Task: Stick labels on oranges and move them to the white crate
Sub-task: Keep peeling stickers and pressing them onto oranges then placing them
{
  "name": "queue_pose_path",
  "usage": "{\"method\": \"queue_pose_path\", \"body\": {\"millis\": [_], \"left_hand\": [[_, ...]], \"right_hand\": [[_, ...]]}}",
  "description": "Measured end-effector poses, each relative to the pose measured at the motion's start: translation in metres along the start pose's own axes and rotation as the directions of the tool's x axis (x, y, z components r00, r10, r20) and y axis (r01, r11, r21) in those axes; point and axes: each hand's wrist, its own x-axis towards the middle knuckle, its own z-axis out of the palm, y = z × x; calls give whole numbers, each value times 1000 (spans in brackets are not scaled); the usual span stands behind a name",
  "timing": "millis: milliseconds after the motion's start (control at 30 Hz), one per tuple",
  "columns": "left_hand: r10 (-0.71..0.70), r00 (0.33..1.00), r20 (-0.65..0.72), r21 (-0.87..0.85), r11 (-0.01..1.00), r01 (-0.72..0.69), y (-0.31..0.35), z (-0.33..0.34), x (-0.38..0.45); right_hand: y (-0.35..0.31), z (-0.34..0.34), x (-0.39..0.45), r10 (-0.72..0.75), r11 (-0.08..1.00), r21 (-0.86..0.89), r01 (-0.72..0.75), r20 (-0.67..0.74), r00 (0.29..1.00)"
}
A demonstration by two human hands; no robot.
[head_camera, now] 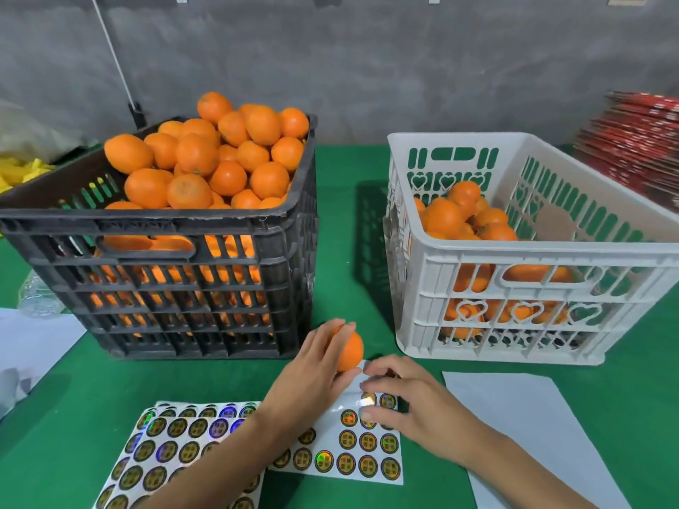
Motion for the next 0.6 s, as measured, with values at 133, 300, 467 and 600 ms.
{"method": "queue_pose_path", "body": {"millis": [133, 300, 467, 600], "left_hand": [[-20, 1000, -6, -17, 1000, 20, -1, 1, 0], [-8, 999, -32, -20, 1000, 8, -2, 3, -1], [-20, 999, -36, -30, 999, 19, -4, 5, 0], [-29, 999, -34, -39, 999, 27, -5, 6, 0]], "right_hand": [[-2, -1, 4, -32, 998, -64, 28, -61, 998], [-6, 4, 0, -98, 985, -153, 73, -162, 982], [-11, 2, 1, 96, 983, 165, -77, -111, 989], [-20, -3, 3, 153, 962, 240, -132, -72, 986]]}}
